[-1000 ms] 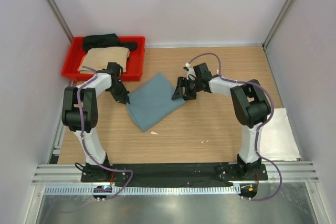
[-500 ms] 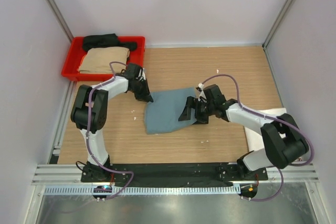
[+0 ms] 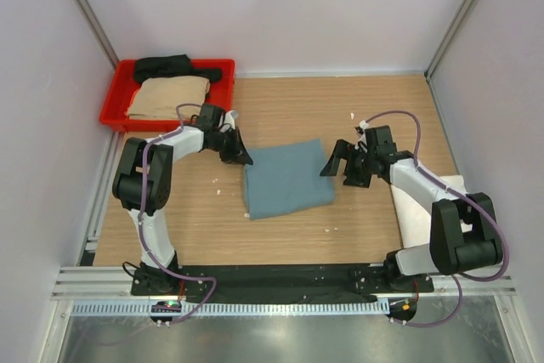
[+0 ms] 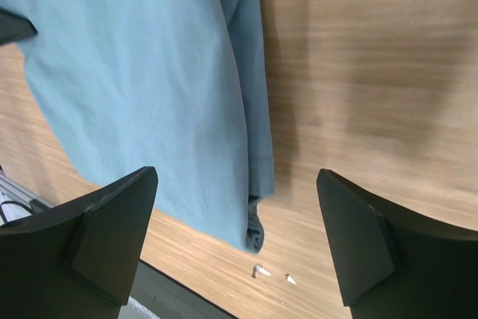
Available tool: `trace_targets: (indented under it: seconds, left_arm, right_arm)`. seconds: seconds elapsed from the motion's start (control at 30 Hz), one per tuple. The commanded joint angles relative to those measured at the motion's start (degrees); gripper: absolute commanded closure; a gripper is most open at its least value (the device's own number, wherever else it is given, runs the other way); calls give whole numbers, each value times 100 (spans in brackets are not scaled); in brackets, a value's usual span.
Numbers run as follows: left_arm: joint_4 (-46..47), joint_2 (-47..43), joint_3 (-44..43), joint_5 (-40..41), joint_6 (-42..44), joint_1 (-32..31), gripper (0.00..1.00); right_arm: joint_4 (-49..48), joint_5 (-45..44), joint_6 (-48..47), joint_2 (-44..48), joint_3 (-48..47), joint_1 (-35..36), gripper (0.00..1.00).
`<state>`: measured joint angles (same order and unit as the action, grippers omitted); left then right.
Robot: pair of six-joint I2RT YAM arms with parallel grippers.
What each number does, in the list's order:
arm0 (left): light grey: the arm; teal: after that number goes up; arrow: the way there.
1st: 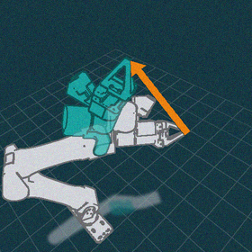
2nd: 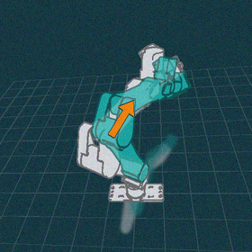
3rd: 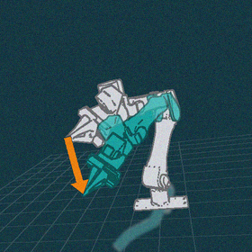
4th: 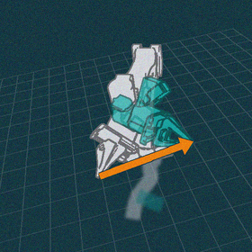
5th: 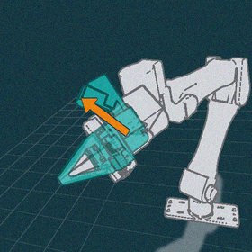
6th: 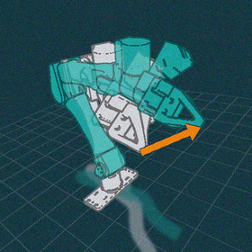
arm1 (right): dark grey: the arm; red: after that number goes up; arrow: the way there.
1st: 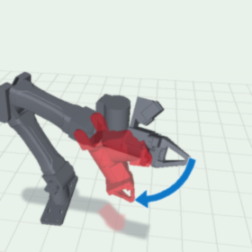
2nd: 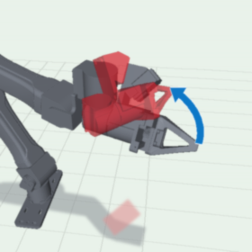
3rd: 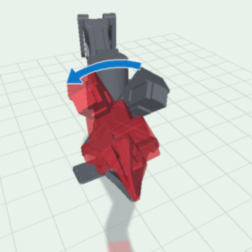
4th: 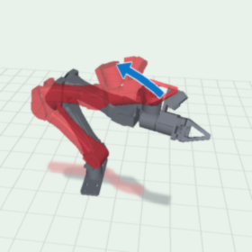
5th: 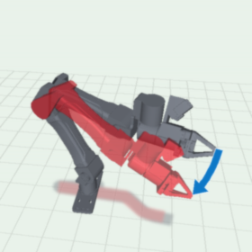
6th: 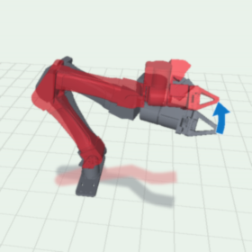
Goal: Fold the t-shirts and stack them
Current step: Neatly place the folded tshirt to the corner
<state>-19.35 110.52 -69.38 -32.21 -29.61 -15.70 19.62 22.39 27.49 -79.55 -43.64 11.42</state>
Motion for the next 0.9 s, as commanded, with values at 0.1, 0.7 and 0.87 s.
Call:
trace_targets:
  seconds: [0.1, 0.7, 0.87]
  left_arm:
    - [1152, -48, 416, -672, -431, 76, 100]
    - [1162, 101, 364, -840, -230, 217, 100]
    - [1074, 198, 233, -858, -160, 217, 100]
  right_arm:
    - [-1231, 459, -111, -920, -889, -96, 24]
    - [-1223, 1970, -1184, -3339, -2562, -246, 34]
    - [-1461, 2216, -1052, -3550, -2395, -246, 33]
